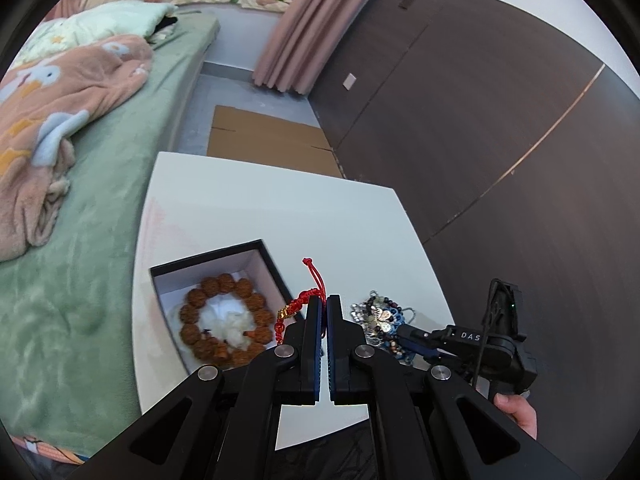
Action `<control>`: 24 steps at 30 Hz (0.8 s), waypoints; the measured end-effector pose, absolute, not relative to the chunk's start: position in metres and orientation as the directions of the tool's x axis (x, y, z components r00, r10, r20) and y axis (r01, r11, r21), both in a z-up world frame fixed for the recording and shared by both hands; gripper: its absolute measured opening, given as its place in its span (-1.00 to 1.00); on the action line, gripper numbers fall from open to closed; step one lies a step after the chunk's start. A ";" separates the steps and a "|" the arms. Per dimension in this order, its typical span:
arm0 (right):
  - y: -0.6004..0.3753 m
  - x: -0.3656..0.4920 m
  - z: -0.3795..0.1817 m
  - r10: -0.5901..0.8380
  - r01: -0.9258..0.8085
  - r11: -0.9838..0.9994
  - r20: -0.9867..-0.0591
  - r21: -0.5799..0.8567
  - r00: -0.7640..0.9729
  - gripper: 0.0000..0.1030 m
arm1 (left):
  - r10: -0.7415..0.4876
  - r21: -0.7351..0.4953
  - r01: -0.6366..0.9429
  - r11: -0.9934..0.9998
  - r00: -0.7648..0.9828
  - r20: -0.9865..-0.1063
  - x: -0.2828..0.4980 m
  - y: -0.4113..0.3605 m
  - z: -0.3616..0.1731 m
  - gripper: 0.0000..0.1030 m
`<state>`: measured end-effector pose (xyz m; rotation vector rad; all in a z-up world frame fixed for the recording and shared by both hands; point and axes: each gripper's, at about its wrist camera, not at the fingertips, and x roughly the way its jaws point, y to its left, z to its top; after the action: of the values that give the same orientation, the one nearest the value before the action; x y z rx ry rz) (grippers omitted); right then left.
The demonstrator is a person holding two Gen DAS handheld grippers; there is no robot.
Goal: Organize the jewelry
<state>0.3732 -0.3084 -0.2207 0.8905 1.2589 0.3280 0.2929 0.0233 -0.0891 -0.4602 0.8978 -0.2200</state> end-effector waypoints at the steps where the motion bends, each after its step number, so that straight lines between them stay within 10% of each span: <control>1: -0.307 0.375 -0.220 0.659 0.246 0.638 -0.683 0.729 0.316 -0.54 | -0.371 -0.476 -0.011 0.880 0.610 -0.700 0.293 0.026 -0.090 -0.97; 24: -0.295 0.370 -0.164 0.557 0.124 0.767 -0.749 0.629 0.360 -0.80 | -0.361 -0.518 -0.056 0.854 0.653 -0.666 0.299 0.059 -0.093 -0.97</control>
<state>0.3702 -0.2951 -0.1637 0.6747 1.1910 0.3081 0.2993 0.0594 -0.0932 -0.5346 0.8516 -0.1830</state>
